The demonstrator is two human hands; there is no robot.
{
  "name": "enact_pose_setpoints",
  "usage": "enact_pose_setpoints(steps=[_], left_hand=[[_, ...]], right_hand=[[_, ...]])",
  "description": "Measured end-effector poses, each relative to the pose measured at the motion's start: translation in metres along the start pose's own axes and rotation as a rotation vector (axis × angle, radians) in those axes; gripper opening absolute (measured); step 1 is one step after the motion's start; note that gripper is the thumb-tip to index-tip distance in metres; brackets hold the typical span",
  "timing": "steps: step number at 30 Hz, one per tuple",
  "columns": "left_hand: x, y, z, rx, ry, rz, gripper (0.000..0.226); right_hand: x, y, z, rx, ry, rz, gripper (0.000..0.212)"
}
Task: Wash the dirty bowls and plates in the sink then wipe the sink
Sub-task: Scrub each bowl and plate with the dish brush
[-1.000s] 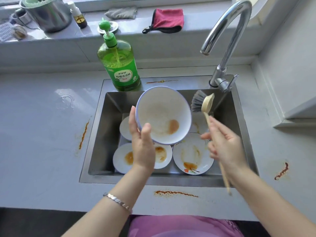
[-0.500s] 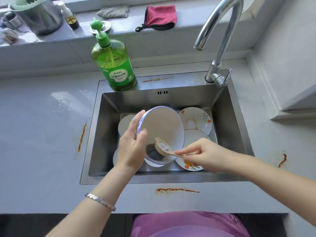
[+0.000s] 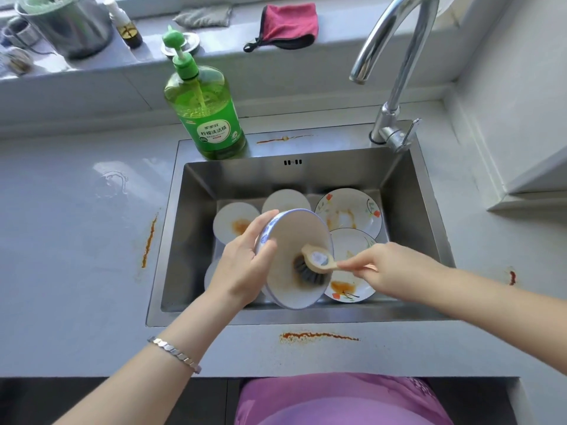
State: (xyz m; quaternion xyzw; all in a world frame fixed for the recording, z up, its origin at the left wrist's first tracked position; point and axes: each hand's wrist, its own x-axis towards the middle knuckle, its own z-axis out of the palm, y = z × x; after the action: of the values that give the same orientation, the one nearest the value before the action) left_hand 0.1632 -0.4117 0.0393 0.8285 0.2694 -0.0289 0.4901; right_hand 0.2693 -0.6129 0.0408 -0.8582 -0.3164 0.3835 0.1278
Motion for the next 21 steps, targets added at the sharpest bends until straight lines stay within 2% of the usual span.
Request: enact_pose_setpoints(steps=[2,3,5,6,7,11,13,14,16,17,18,19,20,21], left_hand=[[0.002,0.003,0.005,-0.066,0.056,-0.051,0.054],[0.003,0.005,0.006,-0.084,0.083,-0.07,0.055],[0.006,0.005,0.003,-0.103,0.111,-0.086,0.054],[0.008,0.005,0.001,-0.108,0.107,-0.088,0.053],[0.008,0.005,-0.002,-0.1,0.088,-0.09,0.051],[0.008,0.012,-0.007,-0.006,-0.055,-0.1,0.035],[0.007,0.016,-0.006,0.006,-0.086,-0.096,0.039],[0.008,0.017,-0.006,0.012,-0.085,-0.092,0.039],[0.01,0.019,-0.008,0.01,-0.061,-0.093,0.044],[0.012,0.02,-0.009,0.01,-0.039,-0.102,0.048],[0.013,0.02,-0.011,0.016,-0.017,-0.112,0.05],[0.014,0.02,-0.012,0.03,-0.001,-0.12,0.048],[0.014,0.021,-0.014,0.045,0.006,-0.122,0.045],[0.014,0.02,-0.015,0.051,0.011,-0.124,0.039]], right_hand=[[-0.002,-0.015,0.012,-0.129,0.098,-0.069,0.042],[-0.004,-0.023,0.018,-0.029,0.07,-0.095,0.041],[-0.01,-0.028,0.02,0.318,-0.077,-0.075,0.033],[-0.01,-0.023,0.016,0.393,-0.117,-0.072,0.03],[-0.008,-0.014,0.009,0.364,-0.105,-0.065,0.029],[0.006,0.01,-0.007,-0.151,0.139,-0.075,0.041],[0.014,0.008,0.0,-0.439,0.429,-0.19,0.05],[0.014,0.007,0.006,-0.525,0.507,-0.233,0.053],[0.012,0.008,0.018,-0.524,0.573,-0.232,0.054],[0.013,0.01,0.026,-0.419,0.531,-0.219,0.054],[0.01,0.008,0.031,-0.207,0.392,-0.167,0.052],[0.004,0.001,0.035,0.081,0.145,-0.133,0.046],[-0.001,-0.004,0.037,0.382,-0.009,-0.133,0.039],[-0.003,-0.005,0.037,0.563,-0.063,-0.14,0.034]])
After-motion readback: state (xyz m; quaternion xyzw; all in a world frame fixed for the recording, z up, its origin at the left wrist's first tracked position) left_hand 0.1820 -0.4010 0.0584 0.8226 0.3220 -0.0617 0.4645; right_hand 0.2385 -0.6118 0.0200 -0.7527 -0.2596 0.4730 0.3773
